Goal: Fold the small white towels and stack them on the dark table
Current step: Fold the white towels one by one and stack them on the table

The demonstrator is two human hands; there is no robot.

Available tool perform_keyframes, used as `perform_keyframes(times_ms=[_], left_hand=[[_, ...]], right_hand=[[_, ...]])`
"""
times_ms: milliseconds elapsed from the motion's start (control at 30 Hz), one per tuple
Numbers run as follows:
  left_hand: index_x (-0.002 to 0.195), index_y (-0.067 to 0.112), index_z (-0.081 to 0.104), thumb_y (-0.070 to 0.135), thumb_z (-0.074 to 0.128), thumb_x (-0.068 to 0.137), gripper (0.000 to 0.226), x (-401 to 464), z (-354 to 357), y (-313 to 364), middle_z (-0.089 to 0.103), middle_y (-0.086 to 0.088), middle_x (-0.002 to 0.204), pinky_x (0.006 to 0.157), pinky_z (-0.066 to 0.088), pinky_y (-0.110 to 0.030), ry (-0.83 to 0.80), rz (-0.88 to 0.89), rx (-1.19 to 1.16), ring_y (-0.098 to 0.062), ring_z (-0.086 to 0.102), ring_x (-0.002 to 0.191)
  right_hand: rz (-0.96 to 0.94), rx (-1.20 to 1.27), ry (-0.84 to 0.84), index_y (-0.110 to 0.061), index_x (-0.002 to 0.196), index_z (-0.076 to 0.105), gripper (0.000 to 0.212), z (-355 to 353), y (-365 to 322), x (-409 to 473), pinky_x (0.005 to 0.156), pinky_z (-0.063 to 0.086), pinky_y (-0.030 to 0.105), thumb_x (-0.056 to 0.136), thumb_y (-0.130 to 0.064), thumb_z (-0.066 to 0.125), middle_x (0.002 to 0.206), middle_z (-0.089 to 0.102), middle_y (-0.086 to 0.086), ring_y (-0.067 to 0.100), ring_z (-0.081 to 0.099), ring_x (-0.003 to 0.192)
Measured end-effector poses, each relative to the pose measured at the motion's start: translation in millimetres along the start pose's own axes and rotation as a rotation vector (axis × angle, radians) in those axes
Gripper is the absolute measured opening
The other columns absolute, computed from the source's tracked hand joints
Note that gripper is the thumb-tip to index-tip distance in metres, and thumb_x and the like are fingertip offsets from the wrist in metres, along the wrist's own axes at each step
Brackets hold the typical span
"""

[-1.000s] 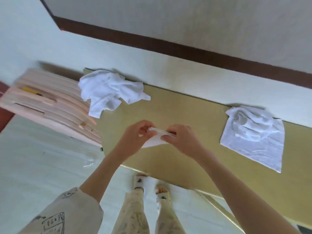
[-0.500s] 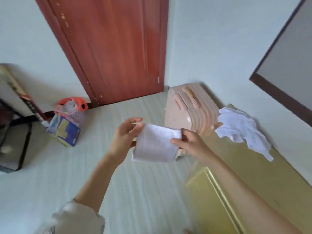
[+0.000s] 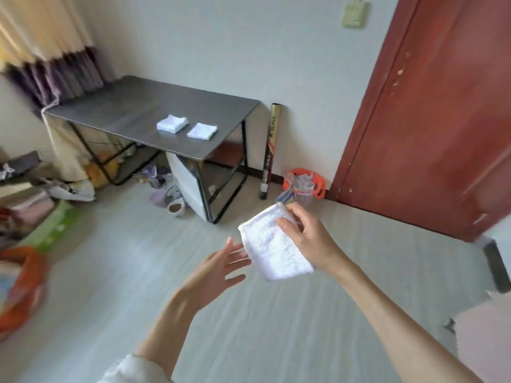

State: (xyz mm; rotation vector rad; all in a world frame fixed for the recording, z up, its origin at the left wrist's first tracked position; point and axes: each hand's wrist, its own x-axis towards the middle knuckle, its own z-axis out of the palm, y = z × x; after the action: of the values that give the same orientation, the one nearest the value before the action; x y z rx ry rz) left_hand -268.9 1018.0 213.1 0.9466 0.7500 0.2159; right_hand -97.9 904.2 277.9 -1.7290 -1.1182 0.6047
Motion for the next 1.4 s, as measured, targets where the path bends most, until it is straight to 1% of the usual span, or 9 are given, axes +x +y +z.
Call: perform_keyframes(times_ms=[200,367,600,800,900,1100,1233,1300,1400], left_hand=[[0.112,0.014,0.06,0.037,0.046,0.094,0.032,53,-108,64,0.066,-0.005,0.105,0.091,0.047,-0.039,0.296,0.055,-0.06,-0.021,0.063,0.098],[0.112,0.012,0.058,0.03,0.044,0.097,0.028,116,-179,142,0.064,-0.006,0.103,0.089,0.047,-0.035,0.484,0.128,-0.01,-0.022,0.063,0.093],[0.111,0.011,0.059,0.026,0.044,0.097,0.025,195,-255,238,0.064,-0.008,0.104,0.093,0.046,-0.038,0.538,0.11,0.007,-0.024,0.063,0.095],[0.114,0.012,0.058,0.03,0.046,0.096,0.029,290,-326,301,0.063,-0.008,0.109,0.095,0.046,-0.04,0.462,0.069,0.001,-0.023,0.061,0.097],[0.116,0.017,0.057,0.046,0.046,0.091,0.04,349,-364,332,0.058,-0.007,0.123,0.097,0.046,-0.04,0.336,0.023,-0.012,-0.023,0.058,0.109],[0.132,0.027,0.05,0.075,0.029,0.08,0.073,452,-426,410,0.057,0.0,0.131,0.105,0.037,-0.048,-0.036,-0.009,-0.064,-0.024,0.052,0.123],[0.111,0.015,0.061,0.047,0.04,0.092,0.043,499,-442,445,0.071,0.001,0.101,0.074,0.053,-0.029,0.024,-0.024,0.087,-0.013,0.068,0.091],[0.09,0.009,0.06,0.035,0.047,0.095,0.03,519,-438,447,0.062,0.002,0.073,0.048,0.044,-0.018,0.102,0.013,0.223,-0.008,0.059,0.059],[0.073,0.006,0.047,0.034,0.052,0.093,0.035,562,-436,436,0.041,-0.001,0.064,0.048,0.032,-0.021,0.23,0.086,0.465,-0.012,0.039,0.055]], right_hand=[[-0.081,-0.064,-0.15,-0.009,0.096,0.057,0.015,69,-11,150,0.067,0.039,0.031,0.092,-0.023,0.056,0.089,0.061,0.018,0.025,0.053,0.074],[-0.097,-0.105,-0.23,-0.011,0.096,0.059,0.013,111,-5,282,0.069,0.04,0.026,0.092,-0.023,0.056,0.091,0.065,0.009,0.026,0.058,0.086],[-0.077,-0.148,-0.28,-0.01,0.098,0.058,0.016,158,-6,442,0.068,0.039,0.022,0.092,-0.024,0.055,0.092,0.064,0.007,0.024,0.058,0.087],[-0.055,-0.122,-0.303,-0.008,0.099,0.058,0.017,214,-8,560,0.077,0.043,0.032,0.091,-0.023,0.057,0.092,0.064,0.007,0.027,0.058,0.087],[-0.05,-0.042,-0.308,-0.012,0.094,0.057,0.011,247,-15,616,0.073,0.041,0.026,0.091,-0.023,0.057,0.084,0.06,0.001,0.018,0.052,0.077],[0.134,0.2,-0.171,-0.004,0.097,0.056,0.025,281,-17,714,0.077,0.04,0.032,0.091,-0.028,0.056,0.096,0.057,0.026,0.027,0.054,0.082],[0.314,0.216,-0.052,-0.002,0.098,0.056,0.019,290,15,742,0.071,0.04,0.022,0.094,-0.02,0.053,0.089,0.055,0.007,0.013,0.052,0.08],[0.407,0.198,0.023,-0.003,0.096,0.056,0.018,290,39,751,0.067,0.036,0.023,0.094,-0.021,0.052,0.085,0.053,0.007,0.014,0.048,0.077],[0.536,0.134,0.082,-0.007,0.095,0.056,0.018,287,76,763,0.058,0.032,0.019,0.094,-0.024,0.051,0.079,0.05,0.003,0.012,0.043,0.069]])
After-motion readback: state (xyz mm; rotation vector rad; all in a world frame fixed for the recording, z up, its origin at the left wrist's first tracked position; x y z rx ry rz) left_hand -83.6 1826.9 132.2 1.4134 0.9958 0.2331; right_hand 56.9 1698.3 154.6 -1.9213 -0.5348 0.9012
